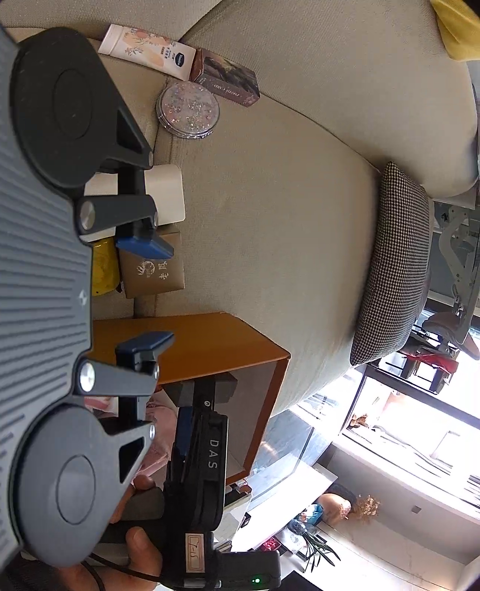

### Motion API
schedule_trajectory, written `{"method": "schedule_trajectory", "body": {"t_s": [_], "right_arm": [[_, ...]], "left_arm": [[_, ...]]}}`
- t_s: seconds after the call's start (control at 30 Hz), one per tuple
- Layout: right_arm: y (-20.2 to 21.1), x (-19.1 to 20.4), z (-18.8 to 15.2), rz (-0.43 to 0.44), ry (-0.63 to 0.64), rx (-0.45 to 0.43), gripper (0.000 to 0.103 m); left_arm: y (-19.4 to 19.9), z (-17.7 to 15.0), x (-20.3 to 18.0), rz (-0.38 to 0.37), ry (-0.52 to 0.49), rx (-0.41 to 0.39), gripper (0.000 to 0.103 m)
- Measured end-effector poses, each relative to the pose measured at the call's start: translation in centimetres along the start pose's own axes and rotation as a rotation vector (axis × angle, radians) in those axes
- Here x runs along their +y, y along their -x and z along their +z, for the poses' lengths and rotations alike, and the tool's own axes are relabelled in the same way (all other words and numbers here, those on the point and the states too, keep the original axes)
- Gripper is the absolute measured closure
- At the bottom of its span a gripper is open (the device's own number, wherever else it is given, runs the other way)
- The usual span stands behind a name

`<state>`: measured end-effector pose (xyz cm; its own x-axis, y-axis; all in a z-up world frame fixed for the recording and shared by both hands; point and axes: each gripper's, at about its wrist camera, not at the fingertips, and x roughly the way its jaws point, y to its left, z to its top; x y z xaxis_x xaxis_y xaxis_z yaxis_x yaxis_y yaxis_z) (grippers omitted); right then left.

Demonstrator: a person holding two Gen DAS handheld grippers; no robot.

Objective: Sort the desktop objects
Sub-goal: 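Withdraw both grippers from the shoebox back toward the remaining items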

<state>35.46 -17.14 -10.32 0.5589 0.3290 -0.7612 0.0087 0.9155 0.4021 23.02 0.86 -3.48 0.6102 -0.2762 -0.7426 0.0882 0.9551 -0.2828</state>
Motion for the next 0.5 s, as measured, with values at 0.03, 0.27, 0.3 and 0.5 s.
{"method": "schedule_trajectory", "body": {"t_s": [0.03,0.27,0.3,0.5], "right_arm": [[0.2,0.1,-0.1,-0.005,0.002,0.001,0.044],[2.4,0.8,-1.1,-0.059,0.058,-0.020,0.043],[2.6,0.8,-1.2,-0.059,0.060,-0.021,0.043],[4.5,2.0,-2.5,-0.116,0.120,-0.039,0.043]], "left_arm": [[0.4,-0.1,0.0,0.002,0.001,-0.003,0.053],[2.7,-0.7,-0.1,0.008,0.005,-0.018,0.053],[2.9,-0.8,-0.1,0.010,0.005,-0.018,0.053],[4.7,-1.6,0.0,0.019,0.005,-0.027,0.053]]}}
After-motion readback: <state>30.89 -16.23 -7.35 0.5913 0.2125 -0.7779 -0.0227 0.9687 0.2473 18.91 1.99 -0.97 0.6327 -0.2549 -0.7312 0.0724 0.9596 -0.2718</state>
